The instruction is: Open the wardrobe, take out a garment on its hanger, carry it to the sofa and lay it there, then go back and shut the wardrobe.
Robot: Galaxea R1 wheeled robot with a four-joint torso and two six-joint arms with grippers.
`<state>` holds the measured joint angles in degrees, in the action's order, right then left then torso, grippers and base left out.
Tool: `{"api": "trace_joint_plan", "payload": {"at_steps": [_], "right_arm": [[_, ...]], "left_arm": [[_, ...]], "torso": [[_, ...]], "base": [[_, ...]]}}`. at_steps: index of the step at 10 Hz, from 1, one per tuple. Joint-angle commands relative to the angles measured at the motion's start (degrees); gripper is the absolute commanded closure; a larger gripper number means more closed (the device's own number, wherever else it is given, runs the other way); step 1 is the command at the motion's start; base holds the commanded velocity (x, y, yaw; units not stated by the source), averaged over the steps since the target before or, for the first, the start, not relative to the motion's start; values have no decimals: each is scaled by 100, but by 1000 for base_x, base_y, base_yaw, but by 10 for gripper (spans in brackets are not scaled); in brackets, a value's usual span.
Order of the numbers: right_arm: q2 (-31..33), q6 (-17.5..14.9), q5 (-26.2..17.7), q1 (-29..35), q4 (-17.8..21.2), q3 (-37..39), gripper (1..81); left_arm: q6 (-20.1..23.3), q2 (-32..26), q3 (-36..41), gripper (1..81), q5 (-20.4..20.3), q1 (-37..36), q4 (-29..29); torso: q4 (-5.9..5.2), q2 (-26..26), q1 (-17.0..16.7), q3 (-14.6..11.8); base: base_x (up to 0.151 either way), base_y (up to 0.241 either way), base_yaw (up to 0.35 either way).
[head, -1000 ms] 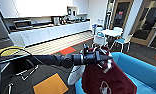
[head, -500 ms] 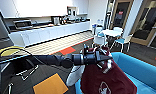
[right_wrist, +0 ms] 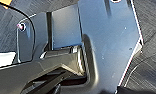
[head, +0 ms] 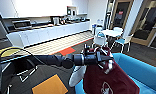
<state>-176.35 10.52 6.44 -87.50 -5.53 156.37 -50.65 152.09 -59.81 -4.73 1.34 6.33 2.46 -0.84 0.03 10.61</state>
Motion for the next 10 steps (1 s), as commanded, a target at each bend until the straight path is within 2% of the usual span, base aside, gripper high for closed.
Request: {"api": "trace_joint_plan", "payload": {"at_steps": [1,2,4,7,8,10], "right_arm": [[-17,3,-327,114,35,-37,10],[-17,-6,-328,114,35,-37,10],[-17,-6,-336,114,35,-37,10],[-17,-6,-336,114,35,-29,10],[-17,-6,-336,114,35,-29,10],[-17,-6,-336,114,35,-29,10]], "left_arm": [[143,41,136,811,-520,-1008,229],[143,41,136,811,-520,-1000,229],[143,50,136,811,-520,-1008,237],[143,50,136,811,-520,-1008,229],[143,59,136,811,-520,-999,229],[143,112,109,811,-520,-1008,237]], "torso": [[0,0,0,0],[0,0,0,0],[0,0,0,199],[0,0,-2,710],[0,0,0,450],[0,4,5,601]], "base": [[72,0,0],[72,0,0],[72,0,0],[72,0,0],[71,0,0],[72,0,0]]}}
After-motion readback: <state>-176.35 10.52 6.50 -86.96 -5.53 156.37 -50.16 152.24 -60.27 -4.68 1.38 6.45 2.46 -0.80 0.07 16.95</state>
